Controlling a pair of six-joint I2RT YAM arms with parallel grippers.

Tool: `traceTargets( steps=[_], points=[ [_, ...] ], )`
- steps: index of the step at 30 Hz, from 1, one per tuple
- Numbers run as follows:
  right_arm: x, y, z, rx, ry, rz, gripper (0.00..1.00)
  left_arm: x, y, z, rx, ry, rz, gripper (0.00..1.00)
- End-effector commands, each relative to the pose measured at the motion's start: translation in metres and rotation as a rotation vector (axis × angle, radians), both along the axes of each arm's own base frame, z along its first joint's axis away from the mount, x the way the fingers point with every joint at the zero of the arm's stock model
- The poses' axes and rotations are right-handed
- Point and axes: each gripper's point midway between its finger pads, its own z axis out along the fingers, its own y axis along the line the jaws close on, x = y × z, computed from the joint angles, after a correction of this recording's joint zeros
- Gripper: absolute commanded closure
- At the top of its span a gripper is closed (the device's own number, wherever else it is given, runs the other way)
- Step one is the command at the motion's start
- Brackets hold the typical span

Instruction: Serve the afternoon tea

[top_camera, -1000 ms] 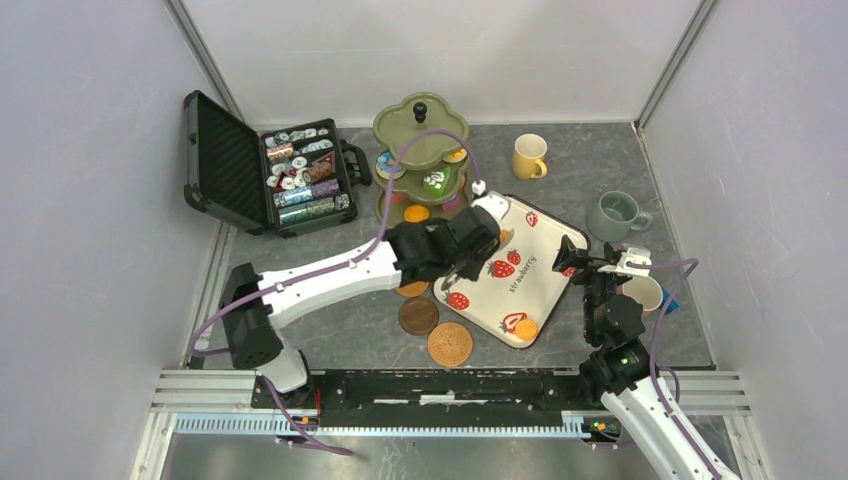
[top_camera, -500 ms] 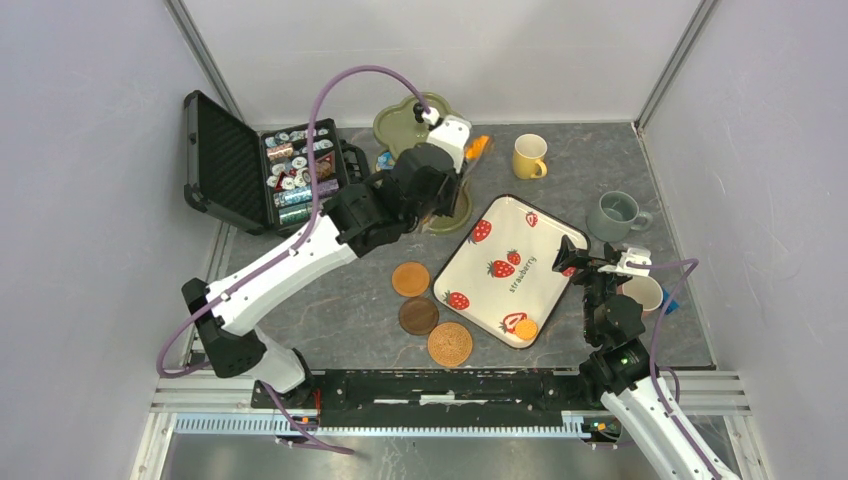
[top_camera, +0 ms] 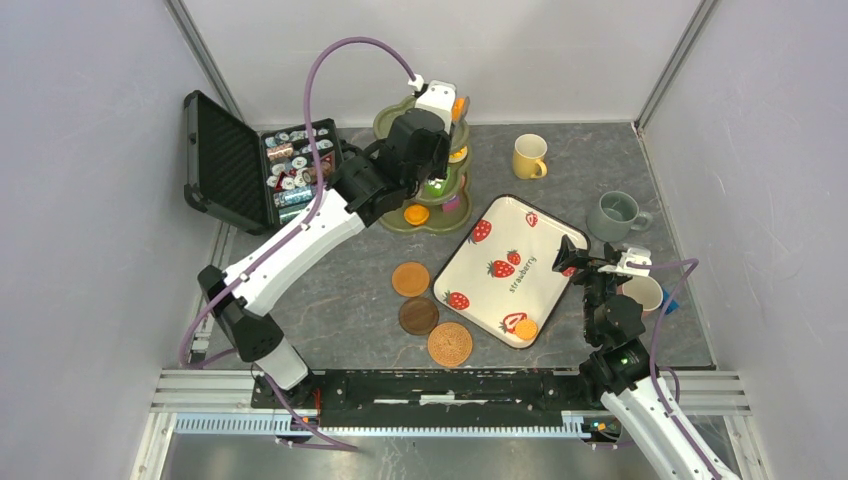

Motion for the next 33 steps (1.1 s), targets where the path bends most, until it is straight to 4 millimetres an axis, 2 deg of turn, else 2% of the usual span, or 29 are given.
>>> traceTargets(
  steps=[1, 6, 14, 23, 28, 33],
  points=[
    [-0.001, 0.001, 0.012, 0.02, -0.038, 0.005, 0.02, 0.012, -0.001, 0.015, -0.005, -0.052, 0.028, 0.71],
    [-0.001, 0.001, 0.011, 0.023, -0.039, 0.004, 0.02, 0.01, 0.004, 0.002, -0.002, -0.027, 0.047, 0.69],
    [-0.001, 0.001, 0.01, 0.021, -0.036, 0.003, 0.02, 0.006, 0.008, -0.004, -0.001, -0.013, 0.056, 0.62],
    [0.0, 0.002, 0.009, 0.02, -0.032, 0.008, 0.02, 0.003, 0.015, 0.01, -0.011, -0.037, 0.061, 0.49],
    [0.0, 0.003, 0.01, 0.02, -0.033, 0.011, 0.02, -0.002, 0.015, 0.022, -0.038, -0.046, 0.041, 0.48],
    [0.001, 0.004, 0.006, 0.017, -0.024, 0.013, 0.02, -0.016, 0.002, 0.031, -0.09, -0.029, -0.061, 0.48]
  ],
)
